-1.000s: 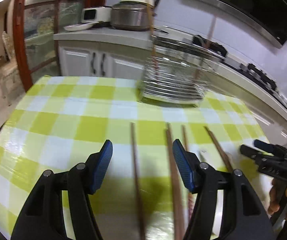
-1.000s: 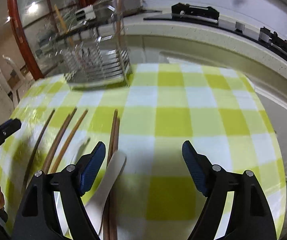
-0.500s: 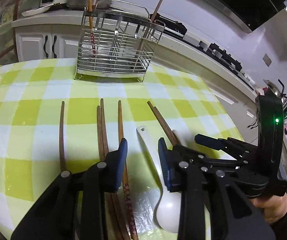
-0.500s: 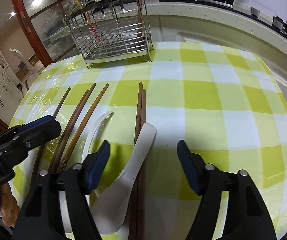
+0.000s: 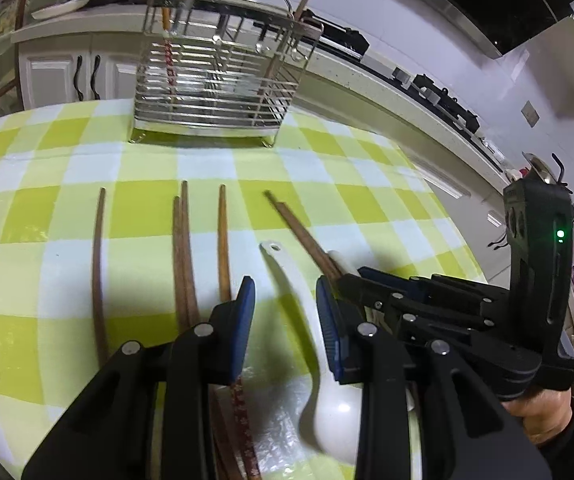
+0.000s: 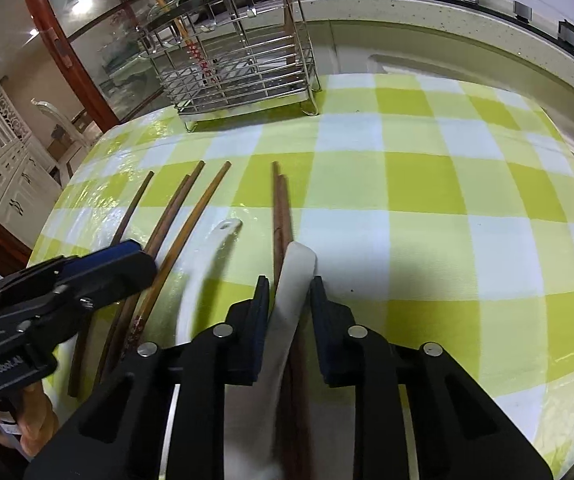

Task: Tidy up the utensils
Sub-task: 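Close the left tool on the other white spoon while the right tool holds its spoon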

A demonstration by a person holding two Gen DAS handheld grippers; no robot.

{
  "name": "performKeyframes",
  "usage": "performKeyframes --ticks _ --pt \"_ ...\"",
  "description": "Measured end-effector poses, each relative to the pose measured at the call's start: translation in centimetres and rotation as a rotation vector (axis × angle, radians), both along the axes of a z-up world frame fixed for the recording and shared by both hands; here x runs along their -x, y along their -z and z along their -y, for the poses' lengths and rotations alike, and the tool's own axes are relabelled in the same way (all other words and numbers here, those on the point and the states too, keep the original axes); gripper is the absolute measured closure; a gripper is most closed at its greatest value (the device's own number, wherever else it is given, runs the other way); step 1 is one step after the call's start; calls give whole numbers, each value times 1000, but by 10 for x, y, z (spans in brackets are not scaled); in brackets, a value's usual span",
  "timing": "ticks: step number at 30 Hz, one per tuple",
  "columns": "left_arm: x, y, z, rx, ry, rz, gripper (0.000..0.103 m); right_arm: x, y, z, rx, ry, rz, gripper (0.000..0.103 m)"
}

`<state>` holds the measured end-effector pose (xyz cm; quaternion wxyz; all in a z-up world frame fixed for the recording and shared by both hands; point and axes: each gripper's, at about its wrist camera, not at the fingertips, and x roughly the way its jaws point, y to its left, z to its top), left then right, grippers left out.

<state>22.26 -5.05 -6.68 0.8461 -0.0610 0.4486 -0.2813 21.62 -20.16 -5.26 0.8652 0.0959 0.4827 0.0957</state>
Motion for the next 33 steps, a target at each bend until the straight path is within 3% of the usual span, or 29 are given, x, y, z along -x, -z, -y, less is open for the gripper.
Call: performKeyframes --ticks 7,12,24,25,26,33 --pt "-5 8 12 17 27 -46 72 4 -12 7 1 21 32 88" --pt "-16 21 19 -5 16 -100 72 7 -17 11 10 29 46 89" --pt "-38 25 41 -50 35 -136 73 15 -28 16 17 42 71 91" --pt "-38 25 42 -56 39 -133 75 15 -29 16 17 42 72 92" --pt "-39 25 44 -73 47 -131 84 16 -29 15 17 42 73 94" --pt "-29 15 36 -62 41 -99 96 22 -38 14 24 41 93 94"
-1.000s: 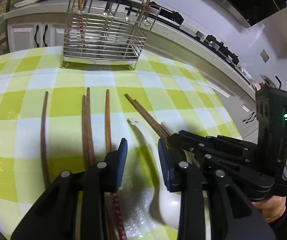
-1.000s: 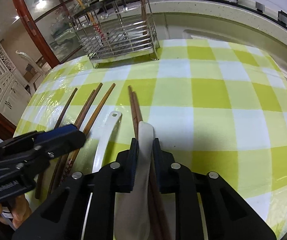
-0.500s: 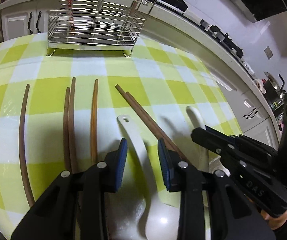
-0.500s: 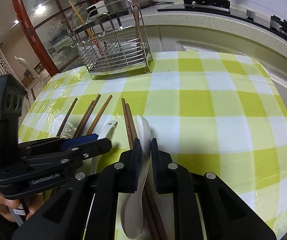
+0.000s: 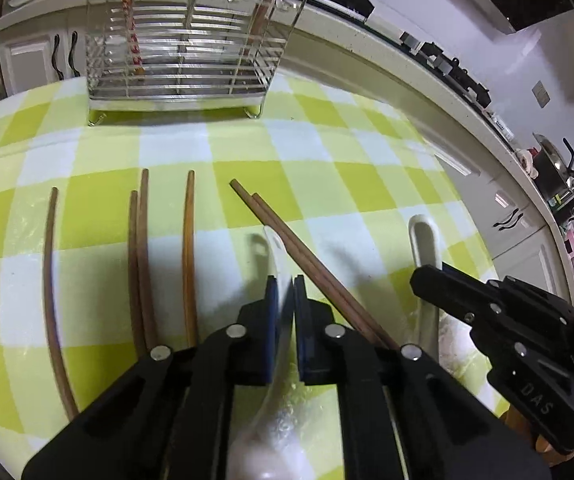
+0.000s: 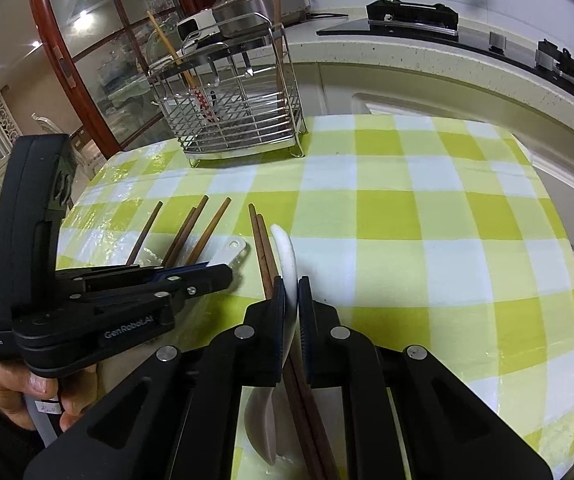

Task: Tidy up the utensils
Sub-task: 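Close the left tool on the other white spoon while the right tool holds its spoon, then lift both white spoons and carry them over the wire drying rack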

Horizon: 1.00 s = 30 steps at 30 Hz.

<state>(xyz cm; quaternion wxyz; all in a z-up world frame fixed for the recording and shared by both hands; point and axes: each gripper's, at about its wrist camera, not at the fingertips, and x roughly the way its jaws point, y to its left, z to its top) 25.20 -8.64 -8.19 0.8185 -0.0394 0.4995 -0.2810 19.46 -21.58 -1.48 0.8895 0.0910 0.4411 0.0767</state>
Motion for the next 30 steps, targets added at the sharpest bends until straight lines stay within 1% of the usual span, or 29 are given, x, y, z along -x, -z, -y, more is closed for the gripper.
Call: performKeyframes --ticks 8,13,16,22,30 --pt "17 -25 -21 26 -27 57 97 9 -16 -7 19 -6 37 94" --pt "29 -45 -34 33 -48 113 98 14 -25 -14 38 -13 60 94" --pt "37 -59 -43 55 -67 158 98 15 -28 -16 48 -14 72 94" --pt "48 -78 -53 25 -107 237 98 18 -33 -21 60 -14 86 94" --pt "59 -90 -56 2 -136 307 98 21 -39 -22 76 -5 103 94"
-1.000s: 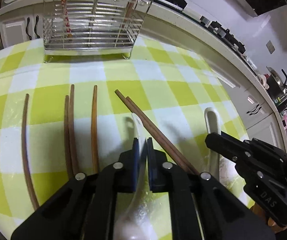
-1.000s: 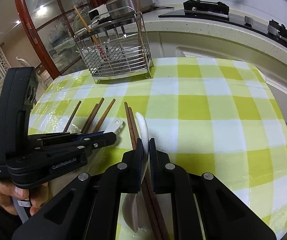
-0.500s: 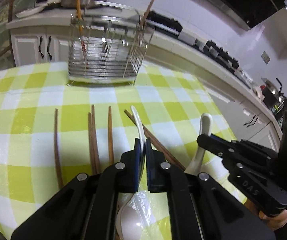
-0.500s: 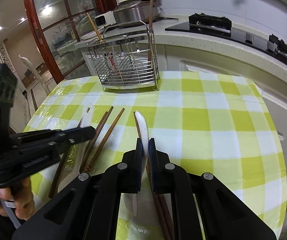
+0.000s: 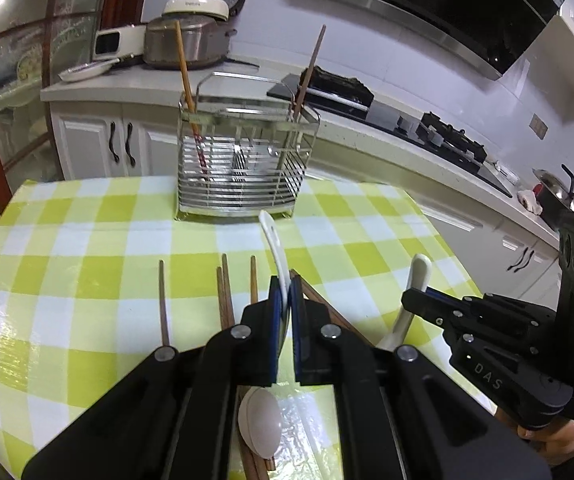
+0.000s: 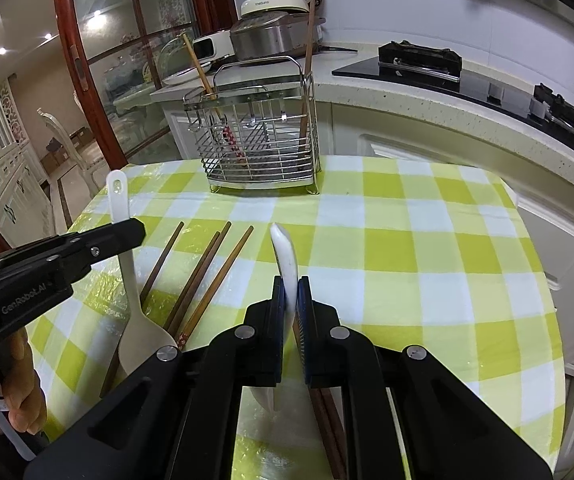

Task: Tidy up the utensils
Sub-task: 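Lift both white spoons and carry them over the wire drying rack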

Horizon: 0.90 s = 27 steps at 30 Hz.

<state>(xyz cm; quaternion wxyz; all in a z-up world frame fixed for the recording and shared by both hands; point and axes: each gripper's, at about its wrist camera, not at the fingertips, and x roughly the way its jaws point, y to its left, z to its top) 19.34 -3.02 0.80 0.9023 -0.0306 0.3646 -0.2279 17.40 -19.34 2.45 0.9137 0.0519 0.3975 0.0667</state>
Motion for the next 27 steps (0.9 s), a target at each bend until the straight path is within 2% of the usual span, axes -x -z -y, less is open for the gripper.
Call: performKeyframes --ticks 11,20,27 --pt "7 -16 -9 13 -57 111 99 -2 -14 -1 13 11 45 94" --pt "-1 -24 -19 32 -89 130 99 -11 -29 1 16 19 79 94" --pt "-20 -46 -25 37 -106 175 99 -32 -53 7 29 25 123 94"
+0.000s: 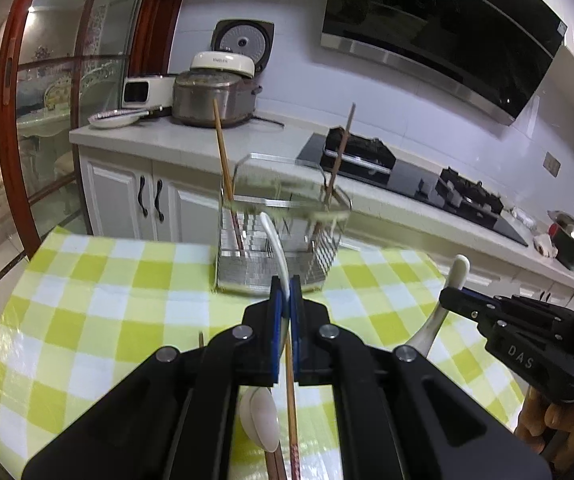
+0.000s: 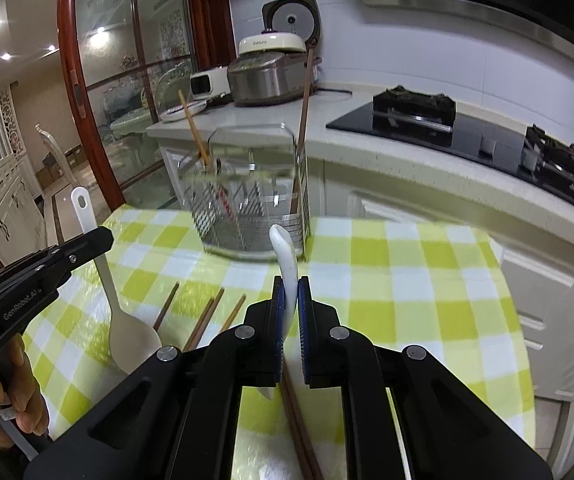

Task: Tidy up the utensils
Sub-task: 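Lift both white spoons and carry them over the wire drying rack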

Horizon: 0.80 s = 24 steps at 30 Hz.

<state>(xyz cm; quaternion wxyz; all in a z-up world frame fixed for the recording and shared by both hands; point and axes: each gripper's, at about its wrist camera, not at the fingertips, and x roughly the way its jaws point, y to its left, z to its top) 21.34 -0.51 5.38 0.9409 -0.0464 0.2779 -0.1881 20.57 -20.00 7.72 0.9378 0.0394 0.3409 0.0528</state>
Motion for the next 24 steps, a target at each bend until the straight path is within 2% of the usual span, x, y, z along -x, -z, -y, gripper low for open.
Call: performKeyframes --ticks 17,24 --pt "-85 -95 -4 46 -41 167 99 -78 -91 1 20 -28 132 94" --pt "-123 -109 10 84 -37 206 99 -106 -110 0 19 -23 168 94"
